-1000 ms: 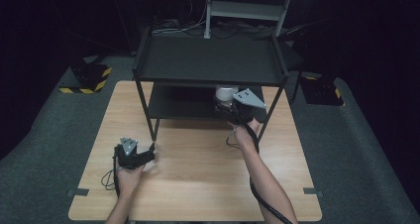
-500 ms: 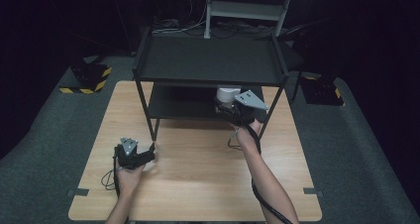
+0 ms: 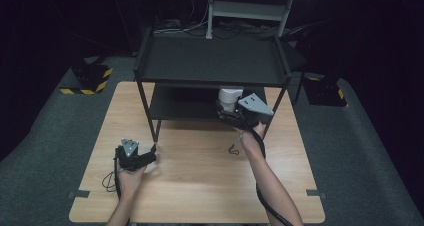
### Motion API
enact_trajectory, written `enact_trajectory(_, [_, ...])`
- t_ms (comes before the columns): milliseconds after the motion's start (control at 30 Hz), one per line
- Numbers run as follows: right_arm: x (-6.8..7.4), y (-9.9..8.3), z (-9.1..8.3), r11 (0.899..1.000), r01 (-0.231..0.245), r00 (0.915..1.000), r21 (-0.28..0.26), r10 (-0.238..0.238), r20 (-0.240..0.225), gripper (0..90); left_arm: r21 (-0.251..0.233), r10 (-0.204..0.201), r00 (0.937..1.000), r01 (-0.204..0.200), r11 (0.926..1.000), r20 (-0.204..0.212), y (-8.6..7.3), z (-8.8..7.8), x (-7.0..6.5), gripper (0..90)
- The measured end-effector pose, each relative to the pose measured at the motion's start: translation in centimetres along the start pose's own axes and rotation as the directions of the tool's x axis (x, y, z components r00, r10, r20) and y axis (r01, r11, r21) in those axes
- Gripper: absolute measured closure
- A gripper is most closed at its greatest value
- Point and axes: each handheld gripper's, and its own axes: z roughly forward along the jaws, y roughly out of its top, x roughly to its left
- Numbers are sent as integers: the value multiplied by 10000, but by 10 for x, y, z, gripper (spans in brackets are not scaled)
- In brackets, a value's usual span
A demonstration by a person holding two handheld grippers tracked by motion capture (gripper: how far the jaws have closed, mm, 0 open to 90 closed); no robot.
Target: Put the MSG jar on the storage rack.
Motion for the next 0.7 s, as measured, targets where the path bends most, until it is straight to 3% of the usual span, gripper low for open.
enact_trajectory(167, [-2, -11, -23, 9998, 101, 9999, -185, -101, 19, 126, 21, 22, 10000, -22, 10000, -14, 0, 0, -1, 62])
enact_trajectory(300, [-5, -25, -50, 9992, 9, 9998, -404, -16, -176, 122, 58, 94, 9999, -94, 9999, -42, 1, 1, -1, 61])
enact_trajectory(333, [-7, -33, -64, 9989, 6, 9997, -477, -18, -244, 109, 63, 94, 9999, -94, 9999, -50, 1, 1, -2, 61])
enact_trajectory(433, [-9, -43, -78, 9986, -147, 9994, -505, 131, -306, 103, 81, 105, 9999, -105, 9999, -78, 1, 1, -2, 61])
enact_trajectory(533, [-16, -66, -100, 9986, -511, 9984, -158, 508, -246, 101, 103, 126, 9999, -125, 9999, -96, 1, 1, -3, 61])
enact_trajectory(567, [-16, -66, -100, 9986, -511, 9984, -158, 508, -246, 101, 103, 126, 9999, -125, 9999, -96, 1, 1, -3, 61])
enact_trajectory(700, [-27, -96, -114, 9917, -1179, 9930, 508, 1173, 148, 98, 141, 159, 9998, -158, 9998, -119, 2, 1, -3, 61])
